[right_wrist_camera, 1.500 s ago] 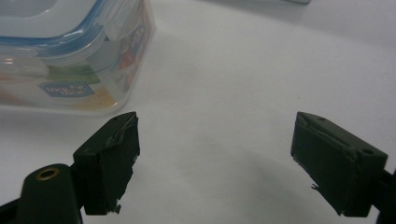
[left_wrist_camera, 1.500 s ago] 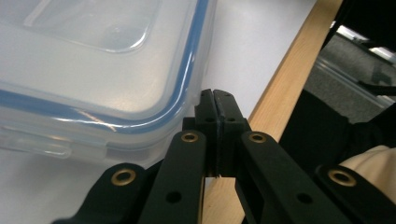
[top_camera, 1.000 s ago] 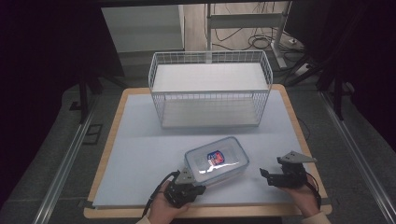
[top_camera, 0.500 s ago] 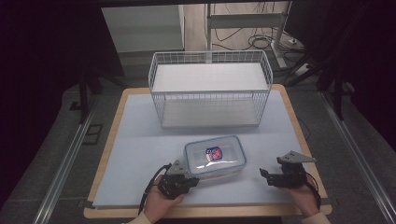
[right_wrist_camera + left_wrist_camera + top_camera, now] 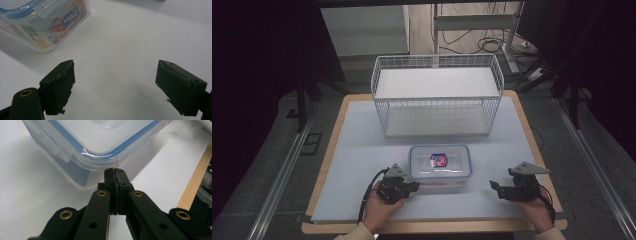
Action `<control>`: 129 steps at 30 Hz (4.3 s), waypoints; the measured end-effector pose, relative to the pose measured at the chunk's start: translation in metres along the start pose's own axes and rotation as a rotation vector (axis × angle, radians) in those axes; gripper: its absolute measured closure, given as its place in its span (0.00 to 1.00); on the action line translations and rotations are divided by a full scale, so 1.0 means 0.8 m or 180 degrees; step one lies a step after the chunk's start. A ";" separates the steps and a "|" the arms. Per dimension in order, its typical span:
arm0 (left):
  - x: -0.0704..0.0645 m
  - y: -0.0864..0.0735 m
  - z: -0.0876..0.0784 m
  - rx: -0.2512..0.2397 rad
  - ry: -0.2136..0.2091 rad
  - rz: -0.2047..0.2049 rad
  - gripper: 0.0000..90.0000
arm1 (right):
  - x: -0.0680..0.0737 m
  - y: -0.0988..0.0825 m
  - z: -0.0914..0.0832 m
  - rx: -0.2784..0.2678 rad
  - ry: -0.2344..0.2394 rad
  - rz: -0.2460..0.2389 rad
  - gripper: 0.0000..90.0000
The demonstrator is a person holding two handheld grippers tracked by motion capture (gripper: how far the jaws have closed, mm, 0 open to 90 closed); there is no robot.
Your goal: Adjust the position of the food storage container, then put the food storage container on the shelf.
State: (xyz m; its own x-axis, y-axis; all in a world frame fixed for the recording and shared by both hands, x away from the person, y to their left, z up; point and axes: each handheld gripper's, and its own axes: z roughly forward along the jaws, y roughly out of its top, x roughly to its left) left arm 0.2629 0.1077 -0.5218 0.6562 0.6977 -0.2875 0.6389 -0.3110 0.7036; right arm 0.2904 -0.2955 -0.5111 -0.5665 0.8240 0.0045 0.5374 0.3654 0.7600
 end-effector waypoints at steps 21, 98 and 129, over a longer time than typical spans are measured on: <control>0.047 -0.014 -0.048 -0.0418 0.0370 -0.0567 0.49 | -0.004 0.000 -0.003 -0.0165 0.0262 0.0144 0.18; 0.072 0.042 0.015 -0.0197 -0.0648 -0.1362 0.24 | 0.027 0.099 0.065 0.0043 0.1307 0.0667 0.19; 0.055 0.035 0.000 -0.0352 -0.0509 -0.1239 0.33 | 0.015 0.084 0.073 0.0186 0.1695 0.1131 0.43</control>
State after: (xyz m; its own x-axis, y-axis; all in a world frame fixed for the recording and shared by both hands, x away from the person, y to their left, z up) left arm 0.3098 0.1300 -0.5147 0.4344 0.6378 -0.6360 0.8098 0.0326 0.5858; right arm 0.3562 -0.2360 -0.4980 -0.5723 0.5768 0.5830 0.7741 0.1451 0.6163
